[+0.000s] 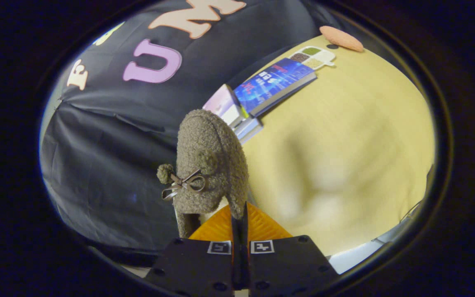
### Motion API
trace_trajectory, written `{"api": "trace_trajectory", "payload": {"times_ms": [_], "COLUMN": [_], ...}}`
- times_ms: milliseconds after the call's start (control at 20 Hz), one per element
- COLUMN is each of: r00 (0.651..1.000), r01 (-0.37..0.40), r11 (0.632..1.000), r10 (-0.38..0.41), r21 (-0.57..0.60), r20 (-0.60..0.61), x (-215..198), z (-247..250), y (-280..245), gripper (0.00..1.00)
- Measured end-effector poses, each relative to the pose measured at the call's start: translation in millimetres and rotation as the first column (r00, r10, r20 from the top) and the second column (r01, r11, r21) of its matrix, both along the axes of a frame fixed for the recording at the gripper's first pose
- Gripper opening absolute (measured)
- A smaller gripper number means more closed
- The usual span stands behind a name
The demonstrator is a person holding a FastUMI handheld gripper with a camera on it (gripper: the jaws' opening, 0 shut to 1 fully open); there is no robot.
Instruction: Open the storage box then place both shoes into the box .Put the left shoe in first, then the right shoe, with the right side of both shoes facing outward in a uniform manner.
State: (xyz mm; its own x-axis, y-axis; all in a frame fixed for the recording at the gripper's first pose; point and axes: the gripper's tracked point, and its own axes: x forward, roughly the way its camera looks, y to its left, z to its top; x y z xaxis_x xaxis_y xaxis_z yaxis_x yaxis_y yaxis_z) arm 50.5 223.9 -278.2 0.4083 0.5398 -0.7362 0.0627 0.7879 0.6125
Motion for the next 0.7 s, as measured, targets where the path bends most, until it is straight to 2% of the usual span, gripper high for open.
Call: {"api": "trace_trajectory", "payload": {"times_ms": [200,350,500,700], "r00": [0.999,0.997,0.997,0.997], "r01": [-0.042,-0.074,-0.073,-0.073], "r11": [0.999,0.997,0.988,0.93], "r10": [0.041,0.074,0.069,0.072], "r21": [0.032,-0.006,-0.135,-0.36], "r20": [0.01,-0.011,-0.028,-0.014], "x": [-22,-40,-45,-45], "z": [10,-7,-36,-73], "y": [74,115,136,140], "gripper": [0.04,0.03,0.03,0.04]}}
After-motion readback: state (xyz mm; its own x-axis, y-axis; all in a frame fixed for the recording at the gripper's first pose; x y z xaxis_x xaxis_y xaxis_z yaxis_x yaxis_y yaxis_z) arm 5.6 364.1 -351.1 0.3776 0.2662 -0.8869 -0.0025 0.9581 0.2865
